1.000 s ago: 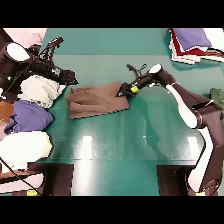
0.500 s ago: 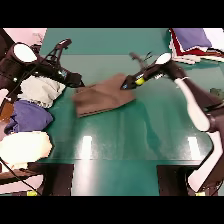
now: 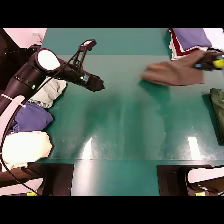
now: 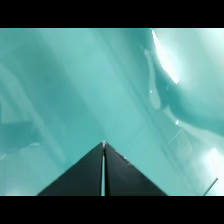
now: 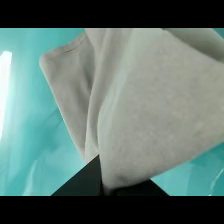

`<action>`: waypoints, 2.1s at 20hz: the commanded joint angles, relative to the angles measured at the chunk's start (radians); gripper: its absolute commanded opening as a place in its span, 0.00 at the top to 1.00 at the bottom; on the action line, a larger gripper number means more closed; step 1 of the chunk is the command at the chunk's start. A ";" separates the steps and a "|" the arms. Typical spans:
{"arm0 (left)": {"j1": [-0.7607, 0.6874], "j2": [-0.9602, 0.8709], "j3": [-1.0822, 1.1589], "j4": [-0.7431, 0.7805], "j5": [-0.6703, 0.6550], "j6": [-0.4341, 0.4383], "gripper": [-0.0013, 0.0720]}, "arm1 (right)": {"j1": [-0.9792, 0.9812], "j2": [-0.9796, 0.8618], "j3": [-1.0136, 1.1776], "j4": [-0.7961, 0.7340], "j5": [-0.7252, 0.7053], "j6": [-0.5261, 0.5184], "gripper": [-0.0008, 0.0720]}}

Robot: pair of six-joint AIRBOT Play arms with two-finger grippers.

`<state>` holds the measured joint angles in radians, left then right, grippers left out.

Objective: Fold the shirts.

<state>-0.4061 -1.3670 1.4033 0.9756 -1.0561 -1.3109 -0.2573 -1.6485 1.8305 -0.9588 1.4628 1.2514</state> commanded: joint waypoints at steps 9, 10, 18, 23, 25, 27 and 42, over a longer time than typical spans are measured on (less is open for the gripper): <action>-0.036 0.000 0.001 -0.048 0.106 -0.047 0.95 | -0.390 0.021 0.011 0.105 -0.189 0.014 0.97; -0.036 0.000 0.001 -0.048 0.105 -0.047 0.95 | -0.396 0.021 0.030 0.116 -0.188 0.014 0.97; -0.036 0.000 0.001 -0.048 0.101 -0.046 0.95 | -0.449 0.053 0.217 0.067 -0.135 0.015 0.97; -0.036 0.000 0.001 -0.046 0.097 -0.043 0.95 | -0.550 0.148 0.079 0.065 -0.109 0.014 0.97; -0.036 0.000 0.001 -0.040 0.097 -0.043 0.95 | -0.600 0.192 0.011 0.039 -0.093 0.015 0.97; -0.036 0.000 0.001 -0.040 0.097 -0.043 0.95 | -0.640 0.241 -0.071 -0.071 -0.072 0.016 0.97; -0.036 0.000 0.001 -0.042 0.087 -0.043 0.95 | -0.607 0.416 -0.473 -0.162 -0.015 0.089 0.20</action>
<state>-0.4416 -1.3670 1.4033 0.9371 -0.9611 -1.3533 -0.9478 -1.2434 1.3827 -1.2320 1.4273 1.3365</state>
